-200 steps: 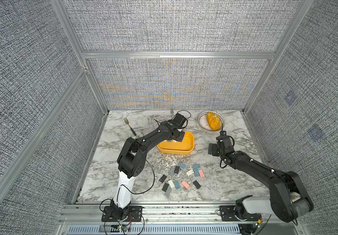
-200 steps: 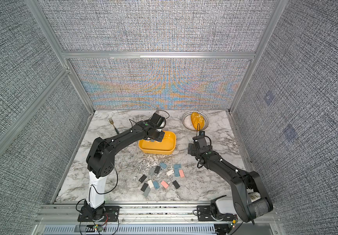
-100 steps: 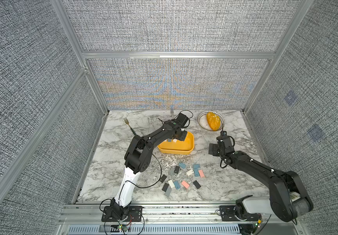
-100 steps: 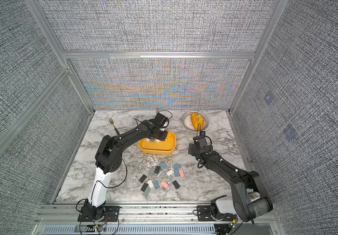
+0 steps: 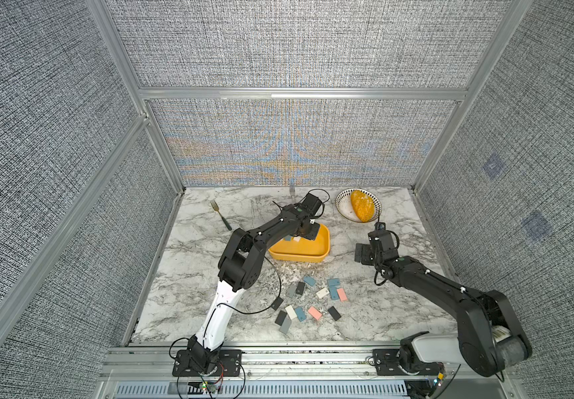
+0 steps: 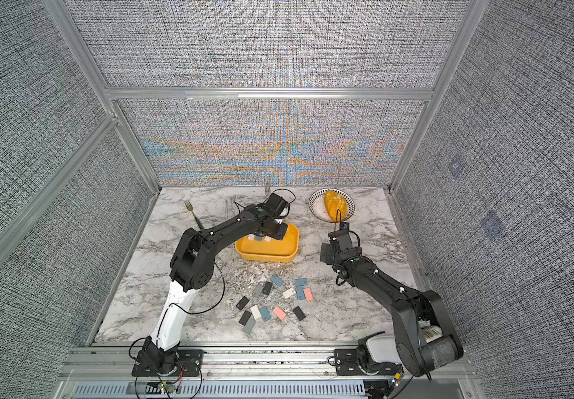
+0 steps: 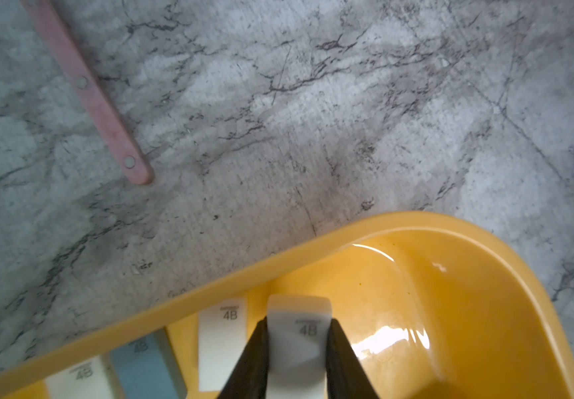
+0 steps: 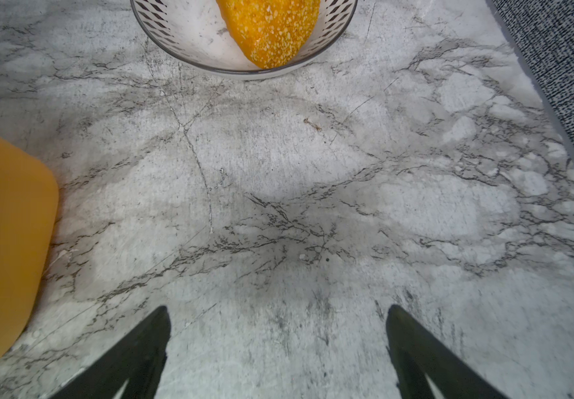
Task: Put the eraser in the storage box
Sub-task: Place the eraser in the storage box.
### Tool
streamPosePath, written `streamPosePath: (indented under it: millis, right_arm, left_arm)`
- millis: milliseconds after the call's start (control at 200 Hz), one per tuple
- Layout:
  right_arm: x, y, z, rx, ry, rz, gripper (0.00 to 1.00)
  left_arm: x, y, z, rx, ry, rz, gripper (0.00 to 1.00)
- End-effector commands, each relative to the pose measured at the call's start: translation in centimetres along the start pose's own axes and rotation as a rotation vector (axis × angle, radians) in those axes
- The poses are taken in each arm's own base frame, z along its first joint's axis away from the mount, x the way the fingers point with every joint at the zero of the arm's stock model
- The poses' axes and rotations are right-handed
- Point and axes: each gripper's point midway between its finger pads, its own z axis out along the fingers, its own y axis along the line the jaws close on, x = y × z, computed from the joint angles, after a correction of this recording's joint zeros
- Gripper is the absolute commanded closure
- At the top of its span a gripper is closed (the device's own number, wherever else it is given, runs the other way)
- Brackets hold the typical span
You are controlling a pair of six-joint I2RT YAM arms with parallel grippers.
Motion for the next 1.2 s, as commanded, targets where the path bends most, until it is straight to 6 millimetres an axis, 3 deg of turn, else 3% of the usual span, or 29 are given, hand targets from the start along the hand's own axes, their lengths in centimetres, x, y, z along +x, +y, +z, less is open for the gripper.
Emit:
streamPosePath:
  millis: [0,455,921,1196]
  right_arm:
    - [0.1,-0.2,0.0,0.010,0.000,0.000,0.02]
    - [0.3,-0.4,0.1,0.014,0.004,0.000,0.02]
    - [0.4,-0.4,0.2,0.015,0.007,0.004,0.02]
    - [0.4,-0.4,0.2,0.014,0.008,0.003,0.02]
  left_arm:
    - [0.1,0.1,0.4,-0.003,0.010,-0.012,0.71]
    - [0.1,0.6,2.1,-0.026,0.014,-0.035,0.71]
    - [-0.4,1.1,2.6,-0.028,0.005,-0.053,0.71]
    - [-0.3,1.0,2.5,-0.022,0.011,-0.052,0.59]
